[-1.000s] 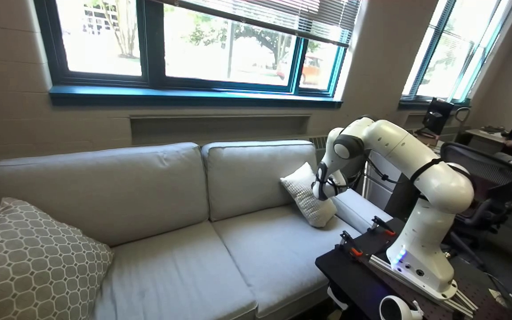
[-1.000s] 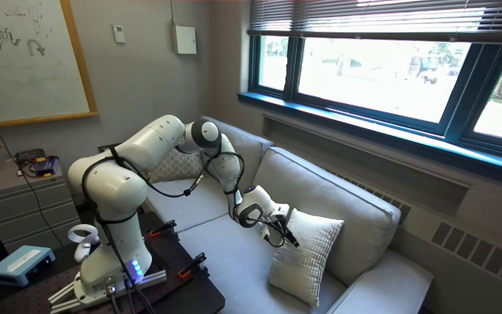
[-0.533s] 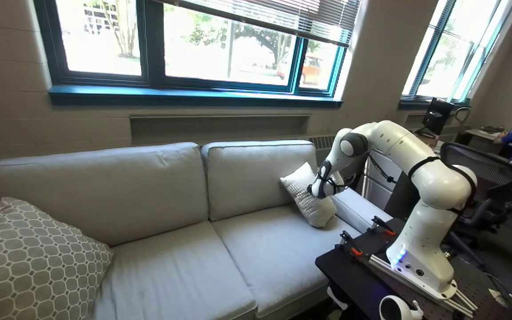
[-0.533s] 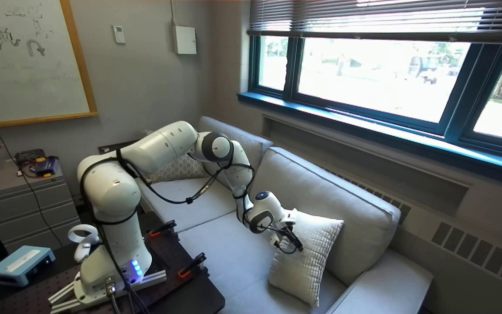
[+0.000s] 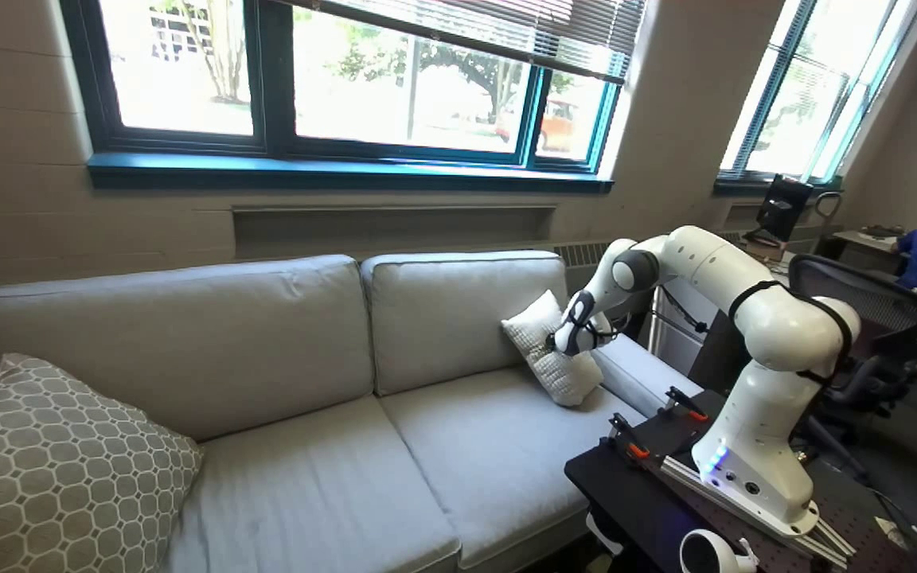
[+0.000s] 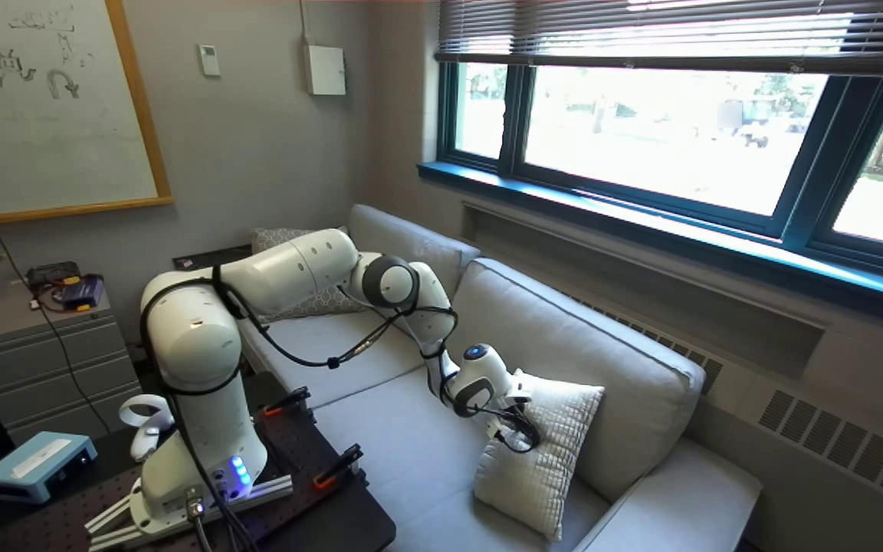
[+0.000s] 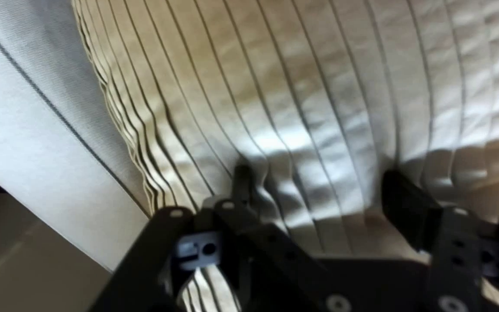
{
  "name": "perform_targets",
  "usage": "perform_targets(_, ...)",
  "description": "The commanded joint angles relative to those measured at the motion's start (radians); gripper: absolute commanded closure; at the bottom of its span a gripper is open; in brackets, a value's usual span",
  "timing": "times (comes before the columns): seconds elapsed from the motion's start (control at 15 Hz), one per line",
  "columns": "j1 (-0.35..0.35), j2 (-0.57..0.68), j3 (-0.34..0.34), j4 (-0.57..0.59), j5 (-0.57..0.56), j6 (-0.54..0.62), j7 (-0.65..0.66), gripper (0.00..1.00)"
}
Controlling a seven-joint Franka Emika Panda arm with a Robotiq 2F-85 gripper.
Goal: Move the small pillow to the right side of the sofa
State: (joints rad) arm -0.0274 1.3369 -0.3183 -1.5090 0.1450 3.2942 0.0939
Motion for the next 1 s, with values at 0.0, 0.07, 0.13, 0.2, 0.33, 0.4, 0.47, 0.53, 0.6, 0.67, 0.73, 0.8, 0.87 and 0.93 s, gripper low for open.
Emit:
perform_targets(0.0,0.014,0.082,-0.014,0.126,0.021,-0.023,0.025,0.52)
perform_targets(0.07,0.02,0.087,-0.015,0.134,0.031,-0.025,0.034,0.59)
perform_targets(0.13,0.029,0.092,-0.018,0.139,0.041,-0.024,0.044,0.67)
perform_targets(0.2,0.042,0.095,-0.025,0.137,0.054,-0.022,0.055,0.73)
perform_targets(0.33,0.076,0.095,-0.048,0.125,0.089,-0.022,0.084,0.88)
perform_targets(0.4,0.097,0.093,-0.061,0.113,0.111,-0.021,0.101,0.92)
perform_targets(0.47,0.126,0.082,-0.079,0.087,0.136,-0.022,0.12,0.93)
perform_targets(0.53,0.161,0.076,-0.106,0.064,0.163,-0.026,0.141,0.95)
perform_targets(0.6,0.204,0.062,-0.135,0.026,0.194,-0.034,0.166,0.96)
perform_targets(0.67,0.259,0.037,-0.171,-0.033,0.231,-0.047,0.198,0.92)
perform_targets(0.73,0.305,0.025,-0.2,-0.076,0.262,-0.052,0.227,0.92)
perform_targets(0.8,0.359,0.01,-0.232,-0.131,0.293,-0.05,0.258,0.92)
perform_targets(0.87,0.427,-0.013,-0.27,-0.206,0.329,-0.048,0.293,0.92)
perform_targets(0.93,0.482,-0.025,-0.299,-0.259,0.36,-0.04,0.323,0.92)
